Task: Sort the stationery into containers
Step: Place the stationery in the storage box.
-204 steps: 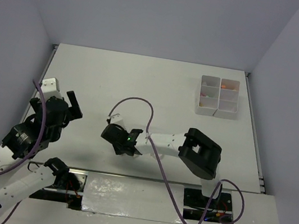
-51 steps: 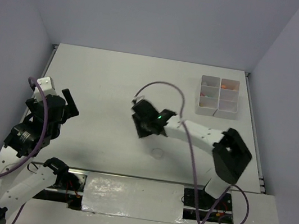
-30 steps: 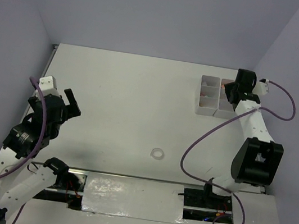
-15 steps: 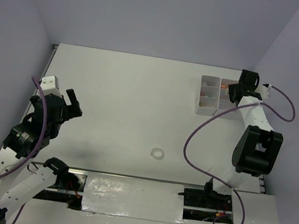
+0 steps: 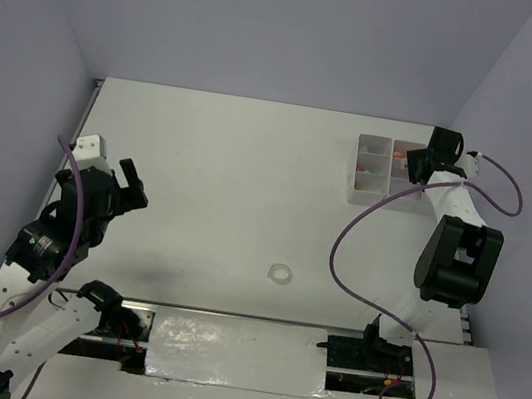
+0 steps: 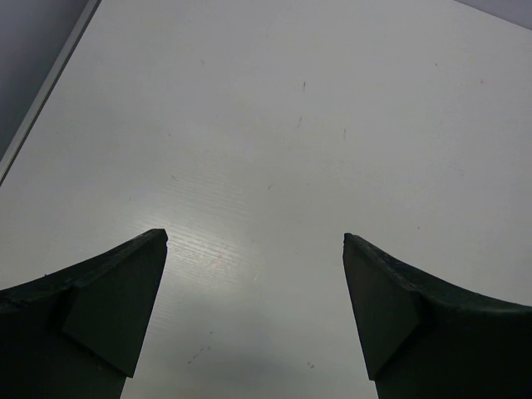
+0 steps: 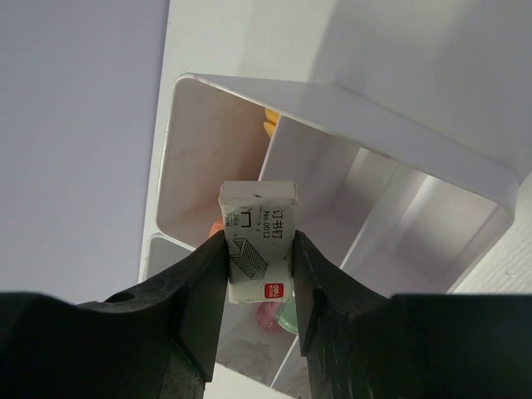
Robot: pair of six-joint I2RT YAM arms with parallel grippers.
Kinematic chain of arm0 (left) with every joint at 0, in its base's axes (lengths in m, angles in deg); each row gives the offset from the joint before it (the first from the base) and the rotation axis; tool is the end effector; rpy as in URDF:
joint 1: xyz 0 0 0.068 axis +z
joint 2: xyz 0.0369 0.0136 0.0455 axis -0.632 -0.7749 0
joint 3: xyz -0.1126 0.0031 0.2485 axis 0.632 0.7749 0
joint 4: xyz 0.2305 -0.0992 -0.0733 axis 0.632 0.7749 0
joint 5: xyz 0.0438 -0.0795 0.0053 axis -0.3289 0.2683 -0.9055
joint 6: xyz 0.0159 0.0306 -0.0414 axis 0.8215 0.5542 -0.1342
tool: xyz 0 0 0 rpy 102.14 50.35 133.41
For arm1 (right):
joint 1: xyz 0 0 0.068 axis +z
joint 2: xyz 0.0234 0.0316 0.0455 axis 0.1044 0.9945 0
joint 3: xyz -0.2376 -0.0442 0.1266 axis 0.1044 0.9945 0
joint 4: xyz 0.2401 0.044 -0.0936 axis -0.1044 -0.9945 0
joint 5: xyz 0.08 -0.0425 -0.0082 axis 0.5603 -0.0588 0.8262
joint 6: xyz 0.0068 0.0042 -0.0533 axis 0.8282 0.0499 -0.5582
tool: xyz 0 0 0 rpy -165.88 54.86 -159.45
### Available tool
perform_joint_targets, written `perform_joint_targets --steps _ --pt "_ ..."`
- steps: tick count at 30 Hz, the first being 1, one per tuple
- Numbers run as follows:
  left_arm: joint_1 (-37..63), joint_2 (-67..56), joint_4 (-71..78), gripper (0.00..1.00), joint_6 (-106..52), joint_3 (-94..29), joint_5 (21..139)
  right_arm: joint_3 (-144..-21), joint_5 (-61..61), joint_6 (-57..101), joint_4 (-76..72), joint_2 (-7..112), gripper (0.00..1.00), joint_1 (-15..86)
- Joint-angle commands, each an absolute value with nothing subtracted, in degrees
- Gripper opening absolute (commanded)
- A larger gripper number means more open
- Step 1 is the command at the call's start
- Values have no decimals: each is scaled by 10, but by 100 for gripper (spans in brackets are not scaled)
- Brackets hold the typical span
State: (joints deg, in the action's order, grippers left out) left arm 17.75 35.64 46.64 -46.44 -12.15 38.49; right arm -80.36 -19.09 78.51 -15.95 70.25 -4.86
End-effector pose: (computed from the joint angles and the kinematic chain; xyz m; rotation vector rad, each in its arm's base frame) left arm 0.1132 -0.0236 0.3509 -0.5254 1.8450 -0.0438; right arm 0.3829 -0.0804 0.2531 1.4519 1.7436 0.2665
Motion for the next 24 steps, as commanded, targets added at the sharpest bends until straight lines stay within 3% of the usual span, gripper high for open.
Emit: perform_joint_targets --steps 1,6,8,15,19,24 --pt "181 361 436 99 -447 -118 394 -800 -177 779 -122 711 43 -53" --pt "181 365 434 99 -446 -117 397 -800 -165 776 -119 714 47 -53" --pt "181 367 432 99 -446 -118 397 -795 -164 775 -117 711 54 -53" --pt "181 368 432 99 -445 -117 397 -789 -156 770 -115 710 57 -60" --pt "181 368 432 99 -444 -117 397 -791 -160 766 -122 704 66 -60" --pt "181 368 432 99 -443 -118 398 -810 -161 758 -136 713 68 -60"
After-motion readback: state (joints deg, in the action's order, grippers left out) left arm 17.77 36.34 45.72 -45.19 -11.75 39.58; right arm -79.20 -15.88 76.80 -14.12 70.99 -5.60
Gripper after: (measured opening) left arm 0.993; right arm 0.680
